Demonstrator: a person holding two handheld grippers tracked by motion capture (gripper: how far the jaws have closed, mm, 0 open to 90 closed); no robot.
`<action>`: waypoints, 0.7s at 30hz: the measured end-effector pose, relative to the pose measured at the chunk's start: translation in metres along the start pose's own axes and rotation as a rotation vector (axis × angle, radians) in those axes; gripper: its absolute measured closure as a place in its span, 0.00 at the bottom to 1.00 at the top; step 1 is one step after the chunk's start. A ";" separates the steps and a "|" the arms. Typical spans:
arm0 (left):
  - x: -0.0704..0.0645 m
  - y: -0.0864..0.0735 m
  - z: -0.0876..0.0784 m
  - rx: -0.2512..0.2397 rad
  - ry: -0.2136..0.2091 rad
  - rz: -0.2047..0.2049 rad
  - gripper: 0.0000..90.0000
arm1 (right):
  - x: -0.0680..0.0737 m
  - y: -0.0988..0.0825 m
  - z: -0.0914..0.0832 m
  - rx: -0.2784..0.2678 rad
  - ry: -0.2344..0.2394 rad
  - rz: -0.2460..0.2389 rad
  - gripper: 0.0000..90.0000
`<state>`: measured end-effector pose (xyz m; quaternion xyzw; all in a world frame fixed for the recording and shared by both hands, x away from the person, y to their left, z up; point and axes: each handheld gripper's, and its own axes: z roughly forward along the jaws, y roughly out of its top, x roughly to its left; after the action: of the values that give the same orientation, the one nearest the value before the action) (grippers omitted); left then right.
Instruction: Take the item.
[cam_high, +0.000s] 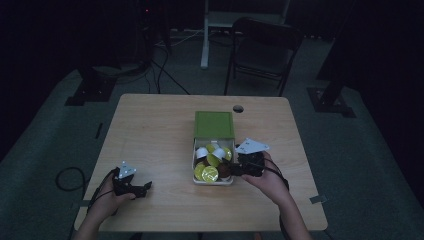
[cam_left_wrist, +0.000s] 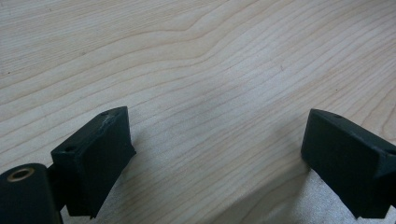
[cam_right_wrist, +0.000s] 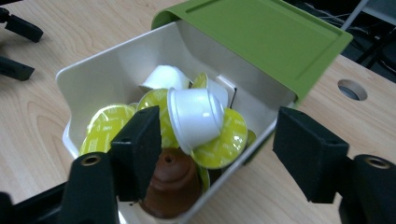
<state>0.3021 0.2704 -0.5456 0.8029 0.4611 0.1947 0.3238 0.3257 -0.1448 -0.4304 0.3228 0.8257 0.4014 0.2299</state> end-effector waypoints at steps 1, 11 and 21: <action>0.000 0.000 0.000 0.001 0.000 0.000 0.10 | 0.001 0.002 0.004 0.005 0.001 -0.008 0.38; 0.000 0.000 0.000 0.000 0.000 0.000 0.10 | 0.006 0.009 0.031 0.075 0.012 -0.048 0.40; 0.000 0.000 0.000 0.001 0.000 0.002 0.10 | 0.008 0.012 0.048 0.144 0.026 -0.097 0.42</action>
<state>0.3021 0.2706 -0.5455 0.8037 0.4603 0.1946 0.3231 0.3549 -0.1092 -0.4491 0.2928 0.8701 0.3333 0.2147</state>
